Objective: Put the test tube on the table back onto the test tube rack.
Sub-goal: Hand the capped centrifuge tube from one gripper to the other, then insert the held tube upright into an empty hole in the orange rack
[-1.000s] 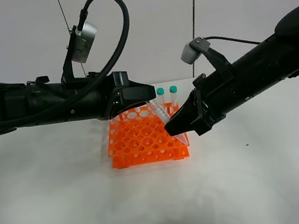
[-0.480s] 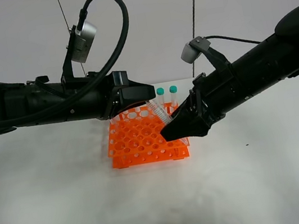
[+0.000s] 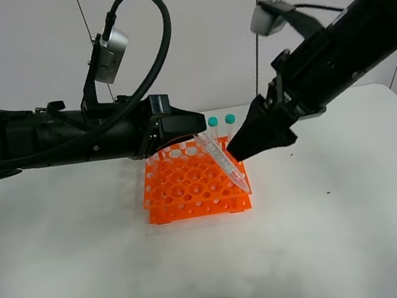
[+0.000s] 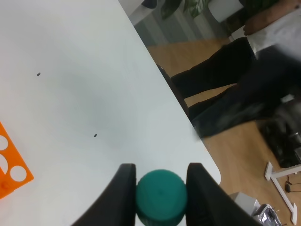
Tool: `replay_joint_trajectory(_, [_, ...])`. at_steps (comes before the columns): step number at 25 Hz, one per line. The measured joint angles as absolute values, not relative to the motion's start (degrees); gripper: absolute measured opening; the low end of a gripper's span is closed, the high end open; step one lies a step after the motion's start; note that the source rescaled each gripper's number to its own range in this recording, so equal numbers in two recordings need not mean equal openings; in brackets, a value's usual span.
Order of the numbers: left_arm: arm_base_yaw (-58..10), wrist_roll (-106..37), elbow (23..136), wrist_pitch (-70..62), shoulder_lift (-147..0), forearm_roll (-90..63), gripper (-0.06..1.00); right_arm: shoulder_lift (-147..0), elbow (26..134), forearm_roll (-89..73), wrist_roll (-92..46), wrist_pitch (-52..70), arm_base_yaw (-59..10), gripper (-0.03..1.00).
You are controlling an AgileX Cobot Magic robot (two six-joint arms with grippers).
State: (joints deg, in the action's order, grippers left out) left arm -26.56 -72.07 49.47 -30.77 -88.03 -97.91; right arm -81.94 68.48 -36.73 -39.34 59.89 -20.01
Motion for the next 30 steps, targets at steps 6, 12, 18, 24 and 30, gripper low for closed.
replay_joint_trajectory(6, [-26.6, -72.1, 49.5, -30.7, -88.0, -97.9, 0.01, -81.1, 71.2, -16.0, -16.3, 59.6, -20.0, 0.91])
replay_joint_trajectory(12, [-26.6, -72.1, 49.5, -30.7, -88.0, -97.9, 0.01, -85.1, 71.2, -8.0, -7.9, 57.7, -18.0, 0.91])
replay_joint_trajectory(18, [-26.6, -72.1, 49.5, -30.5, -88.0, -97.9, 0.01, -86.8, 71.2, -7.5, -10.1, 57.4, -7.0, 0.91])
replay_joint_trajectory(24, [-26.6, -72.1, 49.5, -30.3, -88.0, -97.9, 0.01, -86.8, 71.3, -7.8, -10.7, 61.5, -0.8, 0.90])
replay_joint_trajectory(30, [-26.6, -72.1, 49.5, -30.1, -88.0, -97.9, 0.01, -86.7, 71.3, -8.0, -11.6, 62.1, -4.4, 0.89])
